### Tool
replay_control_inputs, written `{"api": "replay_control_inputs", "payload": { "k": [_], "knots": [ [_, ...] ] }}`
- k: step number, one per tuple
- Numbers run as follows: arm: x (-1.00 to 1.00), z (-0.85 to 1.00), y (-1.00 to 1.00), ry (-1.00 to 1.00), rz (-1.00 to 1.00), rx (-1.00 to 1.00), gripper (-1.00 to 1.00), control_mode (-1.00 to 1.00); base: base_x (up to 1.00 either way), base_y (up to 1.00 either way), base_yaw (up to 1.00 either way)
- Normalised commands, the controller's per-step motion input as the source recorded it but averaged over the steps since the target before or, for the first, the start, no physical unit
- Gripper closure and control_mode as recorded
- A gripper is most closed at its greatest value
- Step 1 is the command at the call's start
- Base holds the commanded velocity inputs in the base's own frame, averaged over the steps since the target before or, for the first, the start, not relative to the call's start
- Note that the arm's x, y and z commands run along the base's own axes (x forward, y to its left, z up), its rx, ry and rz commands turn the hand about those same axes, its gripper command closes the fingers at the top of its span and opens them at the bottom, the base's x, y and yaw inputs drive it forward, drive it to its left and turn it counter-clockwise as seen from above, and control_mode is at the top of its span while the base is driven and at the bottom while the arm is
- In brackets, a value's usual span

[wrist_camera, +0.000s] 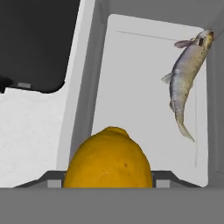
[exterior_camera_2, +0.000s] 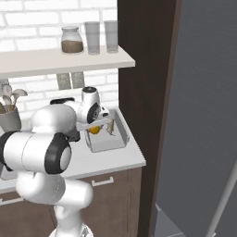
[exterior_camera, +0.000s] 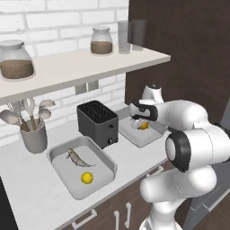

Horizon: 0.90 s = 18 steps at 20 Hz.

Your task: Place one lemon and one fish in each tupperware on the nearby counter, to pack two identical lunches.

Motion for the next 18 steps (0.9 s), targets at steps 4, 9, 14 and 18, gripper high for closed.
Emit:
{"api": "replay_control_inputs", "payload": {
  "k": [4,9,14,18],
  "knots": [
    [0.29,-0.28,0.0,0.0,0.03,0.0,1.0,-1.0,0.0,0.0,0.0],
    [0.39,-0.11,0.0,0.0,0.04,0.0,1.0,-1.0,0.0,0.0,0.0],
    [0.33,-0.06,0.0,0.0,0.05,0.0,1.0,-1.0,0.0,0.0,0.0],
    [0.21,-0.03,-0.01,0.0,0.04,0.0,1.0,-1.0,0.0,0.0,0.0]
  ]
}}
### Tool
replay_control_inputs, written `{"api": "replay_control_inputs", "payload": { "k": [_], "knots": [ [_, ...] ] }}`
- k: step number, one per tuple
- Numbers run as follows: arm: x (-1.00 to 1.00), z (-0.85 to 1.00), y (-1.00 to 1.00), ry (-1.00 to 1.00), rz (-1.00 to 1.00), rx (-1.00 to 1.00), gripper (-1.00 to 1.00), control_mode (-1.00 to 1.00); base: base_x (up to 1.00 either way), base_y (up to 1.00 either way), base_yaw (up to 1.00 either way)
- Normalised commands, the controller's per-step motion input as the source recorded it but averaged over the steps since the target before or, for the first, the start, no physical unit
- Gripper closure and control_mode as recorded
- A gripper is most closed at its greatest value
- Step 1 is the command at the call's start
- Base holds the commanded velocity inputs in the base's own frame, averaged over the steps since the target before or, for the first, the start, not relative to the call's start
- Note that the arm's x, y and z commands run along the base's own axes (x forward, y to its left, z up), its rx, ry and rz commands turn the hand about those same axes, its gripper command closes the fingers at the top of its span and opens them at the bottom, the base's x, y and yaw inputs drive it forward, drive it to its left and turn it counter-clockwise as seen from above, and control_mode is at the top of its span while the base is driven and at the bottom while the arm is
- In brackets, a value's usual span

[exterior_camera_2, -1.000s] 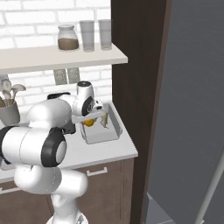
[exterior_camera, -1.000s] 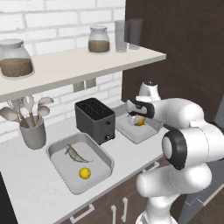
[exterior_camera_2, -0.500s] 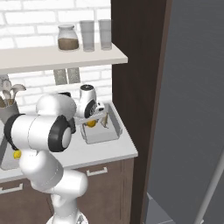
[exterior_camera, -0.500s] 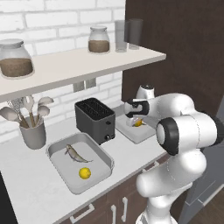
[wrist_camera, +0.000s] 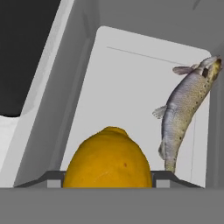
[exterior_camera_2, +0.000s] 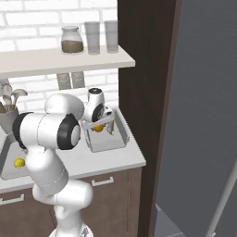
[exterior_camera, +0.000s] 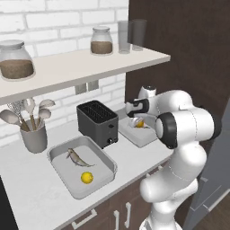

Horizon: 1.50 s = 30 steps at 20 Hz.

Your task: Place one lemon and one fish in each tupperware on the nearby counter, to pack two identical lunches.

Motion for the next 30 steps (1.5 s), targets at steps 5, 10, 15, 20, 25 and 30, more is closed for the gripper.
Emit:
{"api": "replay_control_inputs", "payload": {
  "k": [5,10,15,20,25,30],
  "knots": [
    [0.03,0.0,-0.01,0.0,0.01,0.0,1.0,-1.0,0.0,0.0,0.0],
    [0.01,-0.06,0.0,0.0,0.01,0.0,1.0,-1.0,0.0,0.0,0.0],
    [0.16,-0.18,0.0,0.01,0.0,0.0,1.0,-1.0,0.0,0.0,0.0],
    [0.24,-0.2,0.0,0.0,0.0,0.0,1.0,-1.0,0.0,0.0,0.0],
    [0.1,-0.05,-0.01,0.0,0.0,0.0,-1.0,-1.0,0.0,0.0,0.0],
    [0.03,0.02,-0.05,0.01,0.0,0.0,-1.0,-1.0,0.0,0.0,0.0]
  ]
}}
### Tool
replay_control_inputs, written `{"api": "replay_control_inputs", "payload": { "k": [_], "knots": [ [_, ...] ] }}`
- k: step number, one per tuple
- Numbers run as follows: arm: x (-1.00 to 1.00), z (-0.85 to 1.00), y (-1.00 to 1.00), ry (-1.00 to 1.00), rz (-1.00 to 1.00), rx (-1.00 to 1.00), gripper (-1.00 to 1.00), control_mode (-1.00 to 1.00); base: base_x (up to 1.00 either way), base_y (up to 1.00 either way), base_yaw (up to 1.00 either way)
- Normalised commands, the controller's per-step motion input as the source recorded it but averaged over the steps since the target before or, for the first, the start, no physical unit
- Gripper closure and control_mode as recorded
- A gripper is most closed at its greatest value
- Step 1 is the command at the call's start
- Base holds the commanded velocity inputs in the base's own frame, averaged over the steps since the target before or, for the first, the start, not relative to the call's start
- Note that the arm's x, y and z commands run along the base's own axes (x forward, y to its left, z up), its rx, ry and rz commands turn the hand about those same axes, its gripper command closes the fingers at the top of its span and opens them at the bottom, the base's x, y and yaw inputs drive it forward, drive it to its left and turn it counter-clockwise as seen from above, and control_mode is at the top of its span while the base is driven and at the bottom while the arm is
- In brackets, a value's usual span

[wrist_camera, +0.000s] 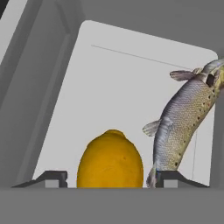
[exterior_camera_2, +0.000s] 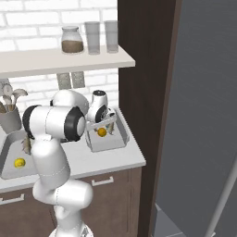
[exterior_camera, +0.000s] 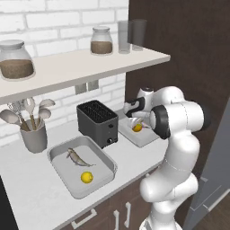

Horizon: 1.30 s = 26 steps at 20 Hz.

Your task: Place one lemon and one fish in each tupperware on the nearby counter, to pack two identical lunches.

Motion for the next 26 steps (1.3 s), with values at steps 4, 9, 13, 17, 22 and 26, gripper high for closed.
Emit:
{"api": "replay_control_inputs", "payload": {
  "k": [4,9,13,17,22,26],
  "knots": [
    [0.01,0.31,0.0,0.03,0.0,-0.03,-1.0,-1.0,0.0,0.0,0.0],
    [-0.4,0.89,0.04,0.0,0.01,-0.03,-1.0,-1.0,0.0,0.0,0.0],
    [-1.0,0.58,-0.07,0.01,-0.08,0.03,-1.0,-1.0,0.0,0.0,0.0],
    [-1.0,0.21,-0.06,0.04,-0.15,0.05,-1.0,-1.0,0.0,0.0,0.0],
    [-0.91,0.2,-0.01,0.04,-0.18,0.0,-1.0,-1.0,0.0,0.0,0.0],
    [-0.68,0.65,-0.07,-0.04,-0.16,0.0,-1.0,-1.0,0.0,0.0,0.0]
  ]
}}
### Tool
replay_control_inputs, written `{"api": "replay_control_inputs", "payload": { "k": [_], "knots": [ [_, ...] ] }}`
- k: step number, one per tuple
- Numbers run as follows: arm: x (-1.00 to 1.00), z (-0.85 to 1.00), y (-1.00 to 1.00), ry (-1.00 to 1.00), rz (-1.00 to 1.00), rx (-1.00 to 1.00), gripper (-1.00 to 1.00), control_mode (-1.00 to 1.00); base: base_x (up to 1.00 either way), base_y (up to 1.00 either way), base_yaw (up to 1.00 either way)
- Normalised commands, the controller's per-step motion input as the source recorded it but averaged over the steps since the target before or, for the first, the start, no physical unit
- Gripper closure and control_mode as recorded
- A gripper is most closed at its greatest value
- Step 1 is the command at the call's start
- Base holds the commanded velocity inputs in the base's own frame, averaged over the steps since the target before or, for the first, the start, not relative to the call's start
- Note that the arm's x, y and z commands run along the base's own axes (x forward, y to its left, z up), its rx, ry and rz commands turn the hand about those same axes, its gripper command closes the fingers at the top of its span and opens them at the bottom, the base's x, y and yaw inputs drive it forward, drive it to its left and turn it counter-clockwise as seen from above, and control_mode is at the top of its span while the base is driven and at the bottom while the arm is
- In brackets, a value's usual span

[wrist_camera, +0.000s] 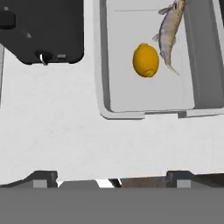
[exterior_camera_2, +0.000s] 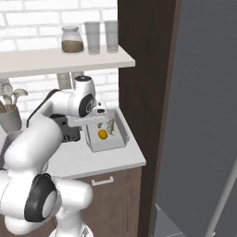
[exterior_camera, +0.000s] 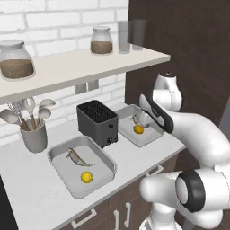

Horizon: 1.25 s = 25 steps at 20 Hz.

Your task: Place one lemon and one fish in each tupperware on the nearby counter, to pack two identical lunches.

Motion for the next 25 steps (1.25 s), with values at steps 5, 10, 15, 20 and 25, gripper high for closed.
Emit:
{"api": "replay_control_inputs", "payload": {
  "k": [5,10,15,20,25],
  "knots": [
    [-0.66,0.42,-0.18,-0.09,-0.12,0.03,-1.0,-1.0,0.0,0.0,0.0],
    [-0.71,0.04,-0.07,-0.16,-0.01,0.06,-1.0,-1.0,0.0,0.0,0.0],
    [-0.14,0.24,-0.01,-0.14,-0.01,0.05,-1.0,-1.0,0.0,0.0,0.0],
    [0.01,0.45,0.04,-0.11,0.0,0.04,-1.0,-1.0,0.0,0.0,0.0],
    [0.02,0.39,0.55,-0.13,0.0,0.0,-1.0,-1.0,0.0,0.0,0.0]
  ]
}}
